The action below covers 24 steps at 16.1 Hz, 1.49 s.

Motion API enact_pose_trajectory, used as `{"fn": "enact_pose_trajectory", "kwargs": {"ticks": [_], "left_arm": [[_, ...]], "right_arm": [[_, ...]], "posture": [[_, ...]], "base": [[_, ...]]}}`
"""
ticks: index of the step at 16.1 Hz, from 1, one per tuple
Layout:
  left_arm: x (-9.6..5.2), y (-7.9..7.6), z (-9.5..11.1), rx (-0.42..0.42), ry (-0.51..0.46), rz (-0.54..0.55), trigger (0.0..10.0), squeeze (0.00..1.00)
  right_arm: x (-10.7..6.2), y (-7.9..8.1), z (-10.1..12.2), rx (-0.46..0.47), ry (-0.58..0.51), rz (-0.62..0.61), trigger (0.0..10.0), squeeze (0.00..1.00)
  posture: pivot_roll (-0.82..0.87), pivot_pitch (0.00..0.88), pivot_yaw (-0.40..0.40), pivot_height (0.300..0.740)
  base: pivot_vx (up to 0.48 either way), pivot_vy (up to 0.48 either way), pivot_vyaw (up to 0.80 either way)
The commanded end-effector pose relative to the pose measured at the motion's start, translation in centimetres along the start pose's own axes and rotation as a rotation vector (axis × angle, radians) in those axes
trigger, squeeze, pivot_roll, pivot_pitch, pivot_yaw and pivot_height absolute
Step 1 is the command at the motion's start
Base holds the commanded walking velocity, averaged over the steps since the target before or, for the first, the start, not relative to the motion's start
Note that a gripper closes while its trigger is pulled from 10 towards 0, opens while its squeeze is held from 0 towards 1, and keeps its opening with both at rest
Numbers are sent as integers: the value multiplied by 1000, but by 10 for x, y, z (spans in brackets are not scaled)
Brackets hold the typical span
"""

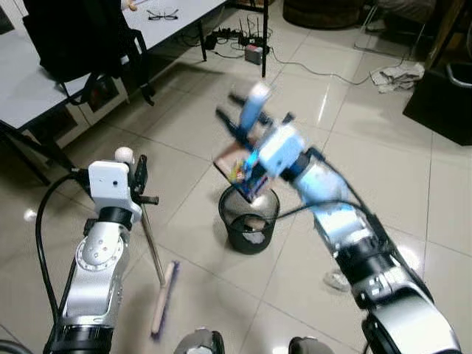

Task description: Sweep floor

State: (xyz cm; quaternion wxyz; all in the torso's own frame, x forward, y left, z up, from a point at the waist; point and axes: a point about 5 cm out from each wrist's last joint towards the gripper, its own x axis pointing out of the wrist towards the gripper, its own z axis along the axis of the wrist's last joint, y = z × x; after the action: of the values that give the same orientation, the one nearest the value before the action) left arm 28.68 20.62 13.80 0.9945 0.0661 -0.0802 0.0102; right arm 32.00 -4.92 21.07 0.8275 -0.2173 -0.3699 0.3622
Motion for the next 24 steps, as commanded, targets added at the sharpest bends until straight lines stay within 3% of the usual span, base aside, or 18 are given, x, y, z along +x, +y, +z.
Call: {"fn": "enact_pose_trajectory", "kwargs": {"ticks": [1, 4, 9, 14, 15, 16, 18, 19, 20, 24], "left_arm": [[4, 6, 7, 15, -34, 29, 10000, 0], [2, 10, 7, 12, -39, 67, 10000, 0], [-5, 17, 5, 23, -36, 113, 10000, 0], [-8, 23, 12, 64, -19, 117, 10000, 0], [-8, 19, 14, 80, -13, 89, 10000, 0], [-8, 15, 14, 79, -11, 69, 10000, 0], [-8, 1, 11, 89, -13, -2, 10000, 0], [-6, -11, 4, 100, 13, -58, 10000, 0], [-6, -13, 3, 101, 20, -68, 10000, 0], [1, -30, 3, 86, 24, -137, 10000, 0]], "right_arm": [[9, -2, 17, -38, -97, 18, 10000, 0], [8, 13, 21, -93, -125, 119, 10000, 0], [10, 13, 26, -162, -159, 155, 10000, 0], [12, -51, 41, -63, -85, -245, 10000, 0], [4, -66, 37, -18, -16, -366, 10000, 0], [-3, -72, 32, 9, 33, -433, 10000, 0], [-30, -81, 17, 33, 236, -554, 10000, 0], [-53, -87, 16, -22, 334, -630, 10000, 0], [-57, -88, 16, -32, 348, -641, 10000, 0], [-98, -96, 17, -120, 525, -710, 10000, 0]], "posture": [[-3, 83, 73, 740], [-3, 70, 35, 740], [-1, 51, -21, 740], [2, 32, -60, 740], [2, 30, -60, 740], [0, 26, -51, 740], [-11, 23, -16, 740], [-45, 23, 27, 740], [-45, 23, 27, 740], [-80, 40, 61, 740]], "base": [[0, 0, 0], [0, 0, 0], [0, 0, 0], [0, 0, 0], [0, 0, 0], [0, 0, 0], [0, 0, 0], [0, 0, 0], [0, 0, 0], [0, 0, -106]]}}
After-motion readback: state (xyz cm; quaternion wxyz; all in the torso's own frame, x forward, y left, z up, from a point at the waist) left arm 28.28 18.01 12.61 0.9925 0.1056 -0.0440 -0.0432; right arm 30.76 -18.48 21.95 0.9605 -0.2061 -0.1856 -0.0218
